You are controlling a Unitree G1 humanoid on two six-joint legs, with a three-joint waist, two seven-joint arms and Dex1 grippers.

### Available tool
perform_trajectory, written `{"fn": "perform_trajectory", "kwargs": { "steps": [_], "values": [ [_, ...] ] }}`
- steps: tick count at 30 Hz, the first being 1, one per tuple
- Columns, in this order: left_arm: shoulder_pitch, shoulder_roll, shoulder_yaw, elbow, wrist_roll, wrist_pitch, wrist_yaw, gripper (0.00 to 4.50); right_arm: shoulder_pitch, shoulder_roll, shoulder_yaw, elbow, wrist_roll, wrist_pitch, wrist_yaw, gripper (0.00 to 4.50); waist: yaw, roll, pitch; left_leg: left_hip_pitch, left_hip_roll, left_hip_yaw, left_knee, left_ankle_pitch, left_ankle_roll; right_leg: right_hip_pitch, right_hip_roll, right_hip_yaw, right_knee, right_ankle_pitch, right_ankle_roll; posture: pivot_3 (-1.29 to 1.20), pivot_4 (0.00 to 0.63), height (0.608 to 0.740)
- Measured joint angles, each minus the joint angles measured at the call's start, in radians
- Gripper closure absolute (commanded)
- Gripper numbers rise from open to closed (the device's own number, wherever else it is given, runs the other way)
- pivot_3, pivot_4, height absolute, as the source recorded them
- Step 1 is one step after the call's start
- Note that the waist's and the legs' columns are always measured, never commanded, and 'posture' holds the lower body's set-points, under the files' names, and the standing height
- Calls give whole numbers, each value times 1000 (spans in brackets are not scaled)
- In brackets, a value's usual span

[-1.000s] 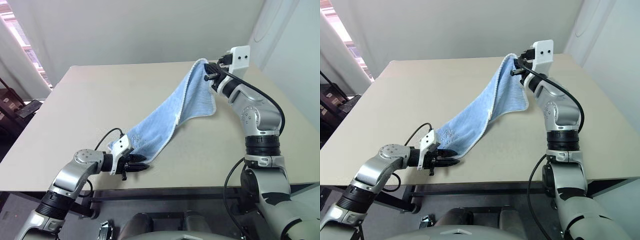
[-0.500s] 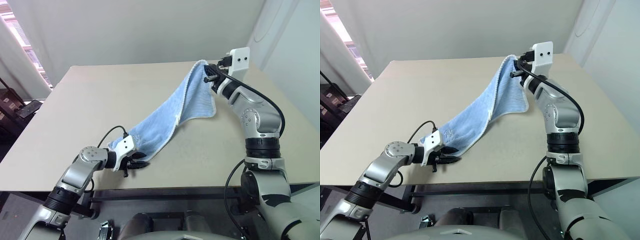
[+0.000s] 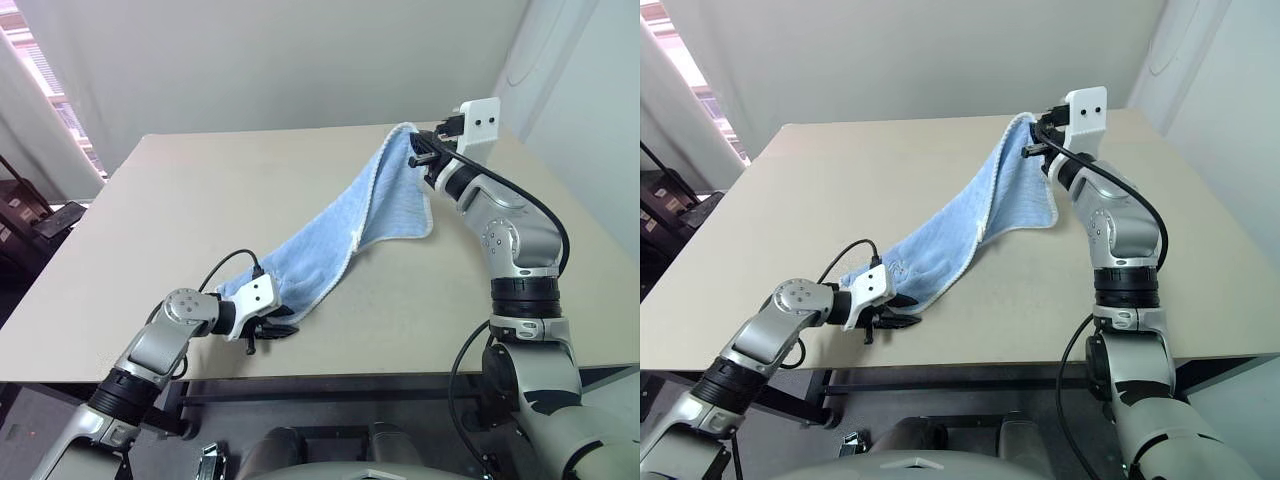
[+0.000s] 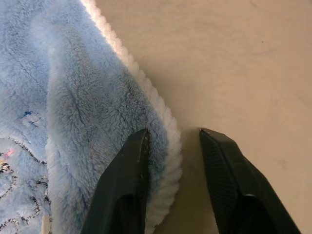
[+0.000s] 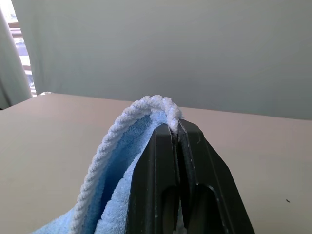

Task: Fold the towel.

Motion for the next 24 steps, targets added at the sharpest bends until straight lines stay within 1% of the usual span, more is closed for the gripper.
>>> {"fn": "perform_trajectory", "kwargs": {
  "steps": [2, 3, 11, 15, 18, 20, 22, 24],
  "values": [
    [-4, 1, -5, 7, 0, 4, -6, 4386, 1, 0, 0, 0, 0, 2, -2, 4500, -1, 1, -1, 0, 0, 0, 0, 0, 0, 0, 0, 0, 0, 0, 0, 0, 0, 740],
    [-7, 1, -5, 9, 0, 11, -7, 4475, 2, -2, -1, -1, 0, 3, -2, 4500, -1, 1, -1, 0, 0, 0, 0, 0, 0, 0, 0, 0, 0, 0, 0, 0, 0, 740],
    [-8, 1, 4, 20, -4, 19, -14, 4475, 9, -9, -3, -20, 1, 15, -6, 4500, -2, 2, -1, 0, 0, 0, 0, 0, 0, 0, 0, 0, 0, 0, 0, 0, 0, 740],
    [-8, -2, 34, 35, -57, 60, -20, 4475, 20, -9, -3, -22, 1, 18, -7, 4500, -6, 2, -1, 0, 1, 0, 0, 0, 0, -1, 1, 0, 0, 0, 0, 0, 0, 740],
    [-20, 3, 128, 57, -140, 173, -6, 4475, 20, -9, -12, -22, 1, 16, -8, 4500, -6, 1, -1, -3, 1, -1, 1, 0, 0, -5, 2, 0, 3, 0, 0, 0, 0, 740],
    [-75, 16, 218, 84, -198, 228, 3, 4475, 20, -16, -22, -16, -1, 7, -7, 4500, -1, 0, 0, -4, 1, -1, 1, 0, 0, -6, 2, 0, 5, 0, 0, 0, 0, 740],
    [-147, 53, 304, 131, -235, 241, 10, 4475, 20, -24, -23, -6, -3, -7, -5, 4500, 1, 0, 0, -3, 1, -1, 1, 1, -1, -6, 1, -1, 5, 0, 0, 0, 0, 740],
    [-192, 83, 357, 178, -247, 235, 13, 4475, 20, -34, -26, 11, -9, -13, -4, 4500, 0, 0, 0, -3, 0, 0, 1, 1, -1, -5, 1, 0, 5, 0, 0, 0, 0, 740]
  ]
}}
